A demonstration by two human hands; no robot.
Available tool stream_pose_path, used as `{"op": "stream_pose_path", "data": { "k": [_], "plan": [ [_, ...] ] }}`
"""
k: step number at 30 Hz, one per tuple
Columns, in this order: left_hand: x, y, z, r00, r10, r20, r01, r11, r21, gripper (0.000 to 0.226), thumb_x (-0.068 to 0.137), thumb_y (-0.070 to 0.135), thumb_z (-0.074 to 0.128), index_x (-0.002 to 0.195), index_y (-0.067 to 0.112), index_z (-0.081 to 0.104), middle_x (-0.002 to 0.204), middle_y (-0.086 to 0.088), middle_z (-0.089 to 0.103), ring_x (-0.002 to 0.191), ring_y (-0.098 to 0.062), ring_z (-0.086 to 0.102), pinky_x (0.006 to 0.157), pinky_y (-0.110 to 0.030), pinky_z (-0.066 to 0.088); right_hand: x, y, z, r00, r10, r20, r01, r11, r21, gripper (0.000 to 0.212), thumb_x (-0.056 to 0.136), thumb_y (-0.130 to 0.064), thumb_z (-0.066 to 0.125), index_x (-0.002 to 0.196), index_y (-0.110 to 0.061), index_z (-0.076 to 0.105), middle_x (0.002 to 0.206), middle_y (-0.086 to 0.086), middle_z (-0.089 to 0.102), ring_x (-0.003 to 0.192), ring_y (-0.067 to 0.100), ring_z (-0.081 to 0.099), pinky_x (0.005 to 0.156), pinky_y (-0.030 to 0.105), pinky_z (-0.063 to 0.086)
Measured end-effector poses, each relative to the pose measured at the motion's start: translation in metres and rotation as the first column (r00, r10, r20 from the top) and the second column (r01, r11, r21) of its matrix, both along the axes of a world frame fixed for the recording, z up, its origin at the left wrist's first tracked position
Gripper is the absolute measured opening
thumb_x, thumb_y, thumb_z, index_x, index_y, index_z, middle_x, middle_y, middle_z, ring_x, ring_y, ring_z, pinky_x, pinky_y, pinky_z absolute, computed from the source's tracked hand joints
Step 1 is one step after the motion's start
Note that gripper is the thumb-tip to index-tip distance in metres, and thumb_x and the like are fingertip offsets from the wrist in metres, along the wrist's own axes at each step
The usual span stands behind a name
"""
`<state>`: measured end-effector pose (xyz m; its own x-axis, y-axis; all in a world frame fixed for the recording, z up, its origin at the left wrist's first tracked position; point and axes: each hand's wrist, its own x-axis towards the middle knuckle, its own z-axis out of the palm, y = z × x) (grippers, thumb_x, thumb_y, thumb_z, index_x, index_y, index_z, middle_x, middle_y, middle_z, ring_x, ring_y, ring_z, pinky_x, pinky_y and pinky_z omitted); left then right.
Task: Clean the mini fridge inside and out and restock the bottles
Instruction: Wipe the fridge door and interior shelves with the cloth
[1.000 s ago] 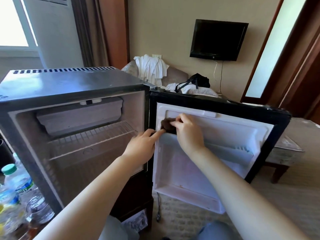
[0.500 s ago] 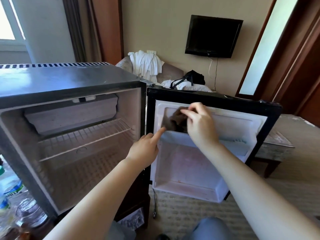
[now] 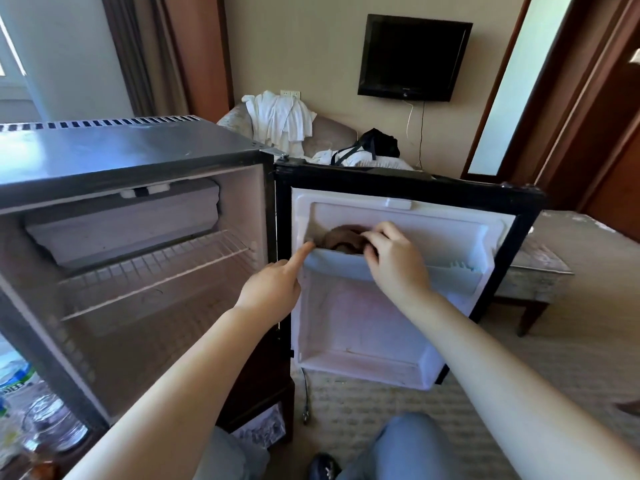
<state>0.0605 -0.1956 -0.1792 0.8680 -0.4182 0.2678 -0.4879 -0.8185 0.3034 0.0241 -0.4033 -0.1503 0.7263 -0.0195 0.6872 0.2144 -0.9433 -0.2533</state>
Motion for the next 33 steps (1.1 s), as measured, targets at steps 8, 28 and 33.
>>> {"op": "stream_pose_path", "data": {
  "k": [8,28,33],
  "plan": [
    [-0.006,0.001,0.01,0.999,0.019,-0.033,-0.019,1.0,-0.007,0.064,0.097,0.013,0.036,0.151,0.035,0.01,0.07,0.003,0.044,0.058,-0.015,0.041,0.051,-0.029,0.03,-0.013,-0.033,0.006,0.908,-0.221,0.357,0.175,0.972,0.158,0.022,0.087,0.0,0.057,0.104,0.005,0.069,0.094,0.016,0.06,0.076,0.028,0.059,0.069,0.031,0.047],
    [-0.008,-0.005,0.027,0.997,0.026,-0.072,-0.02,0.997,0.077,0.064,0.096,0.012,0.033,0.151,0.036,0.01,0.06,0.001,0.042,0.053,-0.018,0.039,0.044,-0.03,0.027,0.019,-0.019,-0.015,0.937,-0.192,0.292,0.242,0.959,-0.147,0.043,0.083,0.002,0.057,0.122,-0.013,0.066,0.107,0.012,0.061,0.086,0.036,0.052,0.073,0.043,0.05],
    [-0.004,-0.01,0.025,0.997,0.009,-0.079,-0.004,0.997,0.072,0.063,0.097,0.013,0.032,0.151,0.036,0.007,0.06,-0.001,0.045,0.051,-0.019,0.042,0.045,-0.03,0.031,0.005,-0.059,-0.017,0.876,-0.395,0.277,0.415,0.91,-0.014,0.034,0.083,0.003,0.059,0.115,-0.004,0.068,0.105,0.016,0.062,0.086,0.039,0.051,0.074,0.047,0.049]
  ]
}}
